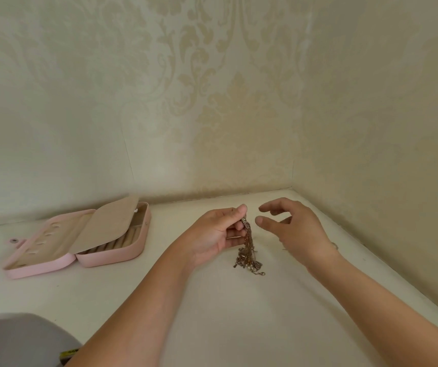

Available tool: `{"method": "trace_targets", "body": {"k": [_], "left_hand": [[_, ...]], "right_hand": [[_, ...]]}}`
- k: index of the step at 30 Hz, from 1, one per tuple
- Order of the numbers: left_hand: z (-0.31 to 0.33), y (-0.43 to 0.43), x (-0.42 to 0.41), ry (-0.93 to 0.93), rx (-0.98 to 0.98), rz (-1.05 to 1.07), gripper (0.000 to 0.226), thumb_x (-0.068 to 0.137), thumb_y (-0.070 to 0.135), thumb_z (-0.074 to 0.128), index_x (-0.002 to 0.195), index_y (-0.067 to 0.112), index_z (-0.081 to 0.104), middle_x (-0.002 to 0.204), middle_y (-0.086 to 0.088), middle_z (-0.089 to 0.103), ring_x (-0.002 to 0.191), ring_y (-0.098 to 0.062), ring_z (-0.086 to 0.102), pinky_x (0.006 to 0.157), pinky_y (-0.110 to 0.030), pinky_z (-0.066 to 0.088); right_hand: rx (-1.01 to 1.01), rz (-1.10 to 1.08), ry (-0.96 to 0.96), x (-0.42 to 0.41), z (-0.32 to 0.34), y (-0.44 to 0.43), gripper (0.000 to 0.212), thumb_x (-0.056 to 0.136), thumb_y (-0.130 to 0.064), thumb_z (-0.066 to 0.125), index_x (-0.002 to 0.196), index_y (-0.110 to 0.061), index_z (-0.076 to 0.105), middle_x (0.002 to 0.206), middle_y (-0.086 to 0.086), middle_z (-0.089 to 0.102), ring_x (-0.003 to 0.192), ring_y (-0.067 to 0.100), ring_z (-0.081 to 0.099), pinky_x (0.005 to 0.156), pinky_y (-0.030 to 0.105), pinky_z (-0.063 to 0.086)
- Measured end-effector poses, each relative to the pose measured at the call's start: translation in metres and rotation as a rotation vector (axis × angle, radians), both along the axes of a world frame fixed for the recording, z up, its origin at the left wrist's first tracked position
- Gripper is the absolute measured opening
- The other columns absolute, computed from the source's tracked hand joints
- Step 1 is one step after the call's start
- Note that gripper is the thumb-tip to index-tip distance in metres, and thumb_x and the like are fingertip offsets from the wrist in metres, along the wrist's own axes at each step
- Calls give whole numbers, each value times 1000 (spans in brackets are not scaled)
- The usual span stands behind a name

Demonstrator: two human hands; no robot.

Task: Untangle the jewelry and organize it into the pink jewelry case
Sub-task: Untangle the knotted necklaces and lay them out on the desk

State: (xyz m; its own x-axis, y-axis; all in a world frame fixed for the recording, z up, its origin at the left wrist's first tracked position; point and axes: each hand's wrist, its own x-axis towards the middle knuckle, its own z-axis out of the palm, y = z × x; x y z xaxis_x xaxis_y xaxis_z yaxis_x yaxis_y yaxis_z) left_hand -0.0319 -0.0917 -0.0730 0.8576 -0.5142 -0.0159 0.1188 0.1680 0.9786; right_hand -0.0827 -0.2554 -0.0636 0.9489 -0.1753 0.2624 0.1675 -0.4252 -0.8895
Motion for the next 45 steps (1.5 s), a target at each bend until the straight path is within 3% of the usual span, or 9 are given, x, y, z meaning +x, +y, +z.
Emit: {"method": "trace_targets", "body": {"k": [5, 10, 15, 20, 25, 28, 35, 41, 45], "left_hand": [[-2, 0, 1, -24, 2, -7, 28, 77, 37, 63, 64, 15, 51, 60, 3, 51, 60, -8, 55, 64, -21, 52], [-1, -1, -1, -46, 40, -36, 29, 79, 37, 63, 60, 17, 54, 61, 5, 51, 63, -8, 55, 70, -21, 52], [0, -3, -1, -41, 25, 0, 26, 79, 32, 65, 62, 15, 55, 61, 4, 50, 57, -8, 53, 63, -21, 52], [-1, -1, 1, 4, 48, 87, 17, 89, 26, 62, 78, 14, 60, 70, 2, 56, 63, -9, 56, 65, -22, 51], [-1, -1, -4, -28, 84, -85, 34, 88, 21, 65, 118, 6, 64, 108, -9, 66, 103, -22, 62, 100, -40, 45], [1, -1, -6, -43, 81, -102, 32, 78, 18, 73, 109, 9, 67, 104, -9, 69, 99, -22, 65, 99, -39, 47], [-1, -1, -6, -100, 150, -70, 24, 69, 26, 73, 90, 13, 71, 89, -3, 70, 84, -16, 63, 94, -36, 48], [2, 0, -5, -91, 89, -79, 18, 80, 31, 67, 78, 14, 64, 80, 0, 66, 79, -15, 60, 86, -31, 49], [8, -2, -8, -18, -24, -97, 24, 81, 36, 60, 82, 13, 68, 82, -4, 67, 75, -15, 64, 76, -29, 53]], "right_hand": [[-8, 94, -28, -7, 2, 8, 12, 72, -25, 83, 71, -23, 70, 60, -13, 63, 51, -2, 50, 53, 13, 41], [-37, 115, -36, -11, 2, 10, 16, 78, -17, 78, 70, -30, 72, 67, -11, 71, 63, -4, 62, 60, 6, 43], [-108, 81, -40, -11, 4, 10, 18, 82, -8, 68, 73, -22, 73, 63, -12, 67, 54, -8, 56, 54, 4, 39], [43, 65, 28, -4, 4, 6, 15, 88, -16, 61, 76, -13, 68, 73, -1, 67, 70, 8, 58, 67, 20, 45], [232, 209, 100, -3, 6, 3, 15, 94, -8, 55, 85, -8, 68, 80, 5, 68, 75, 13, 63, 79, 26, 53], [251, 225, 74, -3, 6, 3, 15, 94, -6, 55, 86, -8, 68, 77, 2, 69, 70, 8, 64, 72, 16, 53], [239, 188, 42, -3, 8, 1, 20, 95, -20, 58, 82, -6, 63, 73, 3, 61, 68, 8, 59, 76, 20, 55], [734, 312, 217, -2, 17, -5, 34, 98, -24, 50, 66, -12, 49, 62, 2, 55, 60, 15, 55, 78, 31, 51], [945, 370, 238, -1, 21, -9, 40, 93, -30, 53, 57, -17, 42, 52, -2, 33, 46, 13, 40, 77, 33, 49]]}}
